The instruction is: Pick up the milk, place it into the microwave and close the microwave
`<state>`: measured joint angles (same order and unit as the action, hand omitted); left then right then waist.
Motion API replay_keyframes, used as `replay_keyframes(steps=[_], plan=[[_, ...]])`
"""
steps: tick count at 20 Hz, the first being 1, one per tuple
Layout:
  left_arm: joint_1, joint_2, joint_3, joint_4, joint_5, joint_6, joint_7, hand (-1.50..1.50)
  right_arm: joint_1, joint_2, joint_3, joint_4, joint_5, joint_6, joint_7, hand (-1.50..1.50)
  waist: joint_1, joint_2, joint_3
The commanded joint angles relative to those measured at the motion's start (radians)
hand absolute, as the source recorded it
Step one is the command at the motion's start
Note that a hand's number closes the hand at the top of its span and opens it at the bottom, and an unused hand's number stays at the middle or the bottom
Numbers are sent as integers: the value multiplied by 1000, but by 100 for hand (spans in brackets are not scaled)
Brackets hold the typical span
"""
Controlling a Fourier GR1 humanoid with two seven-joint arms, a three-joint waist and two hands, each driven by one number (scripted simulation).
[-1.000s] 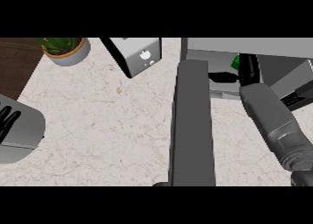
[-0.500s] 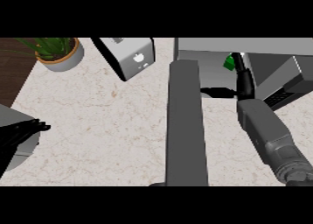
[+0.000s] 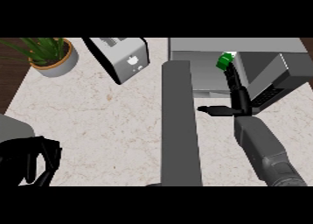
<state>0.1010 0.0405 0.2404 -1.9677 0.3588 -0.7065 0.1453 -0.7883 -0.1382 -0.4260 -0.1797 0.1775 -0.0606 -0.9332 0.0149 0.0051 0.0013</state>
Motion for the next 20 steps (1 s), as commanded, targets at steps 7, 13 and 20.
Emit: replay_keyframes(steps=[7,13,20], plan=[[30,-40,-215,-62,-110,76,32,150,287,59,91,-192,-1,70,-73,-150,-34,-15,-3],[-63,-40,-278,59,-240,104,-69,150,504,102,127,-420,-39,90,-49,-150,-46,-15,-4],[-196,-40,-495,222,-417,241,-148,150,715,66,181,-727,-75,199,71,-150,-63,-14,-5]])
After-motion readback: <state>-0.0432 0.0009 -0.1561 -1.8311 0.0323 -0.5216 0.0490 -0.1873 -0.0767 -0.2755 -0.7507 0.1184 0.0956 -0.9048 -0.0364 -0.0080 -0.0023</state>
